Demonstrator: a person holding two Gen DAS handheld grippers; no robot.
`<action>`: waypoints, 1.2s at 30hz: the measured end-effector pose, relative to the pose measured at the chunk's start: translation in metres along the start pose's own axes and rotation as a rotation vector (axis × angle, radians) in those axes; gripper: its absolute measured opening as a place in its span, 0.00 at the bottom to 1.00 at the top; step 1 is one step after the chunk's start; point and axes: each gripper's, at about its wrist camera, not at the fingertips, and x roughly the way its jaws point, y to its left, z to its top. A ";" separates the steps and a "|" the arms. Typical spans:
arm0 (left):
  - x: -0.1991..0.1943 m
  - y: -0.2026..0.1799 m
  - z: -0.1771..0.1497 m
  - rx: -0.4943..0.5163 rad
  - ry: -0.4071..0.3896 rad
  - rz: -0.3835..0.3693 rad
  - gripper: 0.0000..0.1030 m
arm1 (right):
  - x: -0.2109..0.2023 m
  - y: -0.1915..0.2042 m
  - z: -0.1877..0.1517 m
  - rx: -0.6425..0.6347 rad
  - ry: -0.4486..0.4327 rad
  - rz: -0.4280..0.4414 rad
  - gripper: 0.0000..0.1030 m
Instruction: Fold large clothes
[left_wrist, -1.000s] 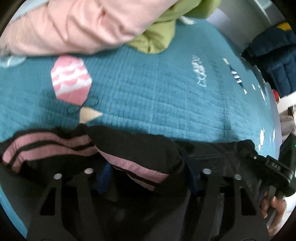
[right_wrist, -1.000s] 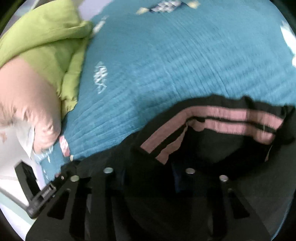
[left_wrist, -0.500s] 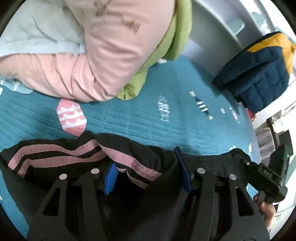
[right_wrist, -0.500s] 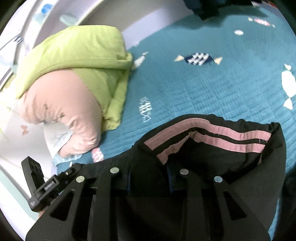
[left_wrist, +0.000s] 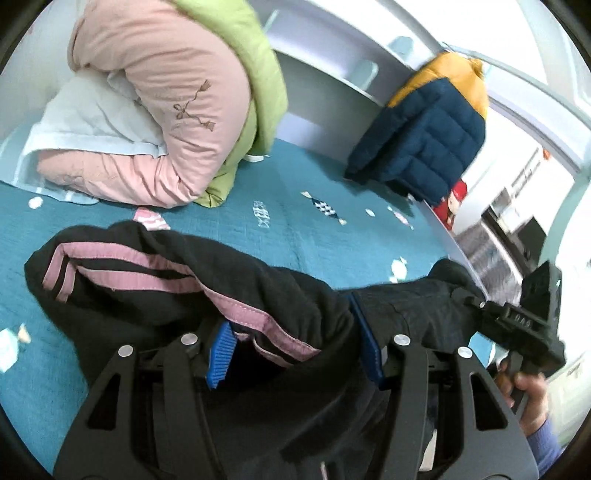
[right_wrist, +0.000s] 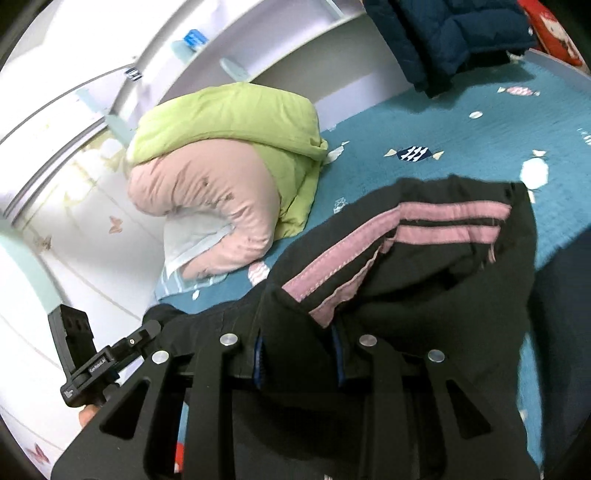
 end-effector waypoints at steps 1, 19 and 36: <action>-0.010 -0.004 -0.010 0.008 -0.010 0.000 0.55 | -0.009 0.002 -0.009 0.000 -0.002 -0.001 0.25; -0.105 -0.013 -0.229 -0.102 0.088 0.002 0.55 | -0.119 -0.004 -0.224 0.141 0.043 -0.062 0.25; -0.156 -0.035 -0.274 0.038 0.110 0.059 0.59 | -0.133 -0.016 -0.280 0.279 0.172 -0.083 0.32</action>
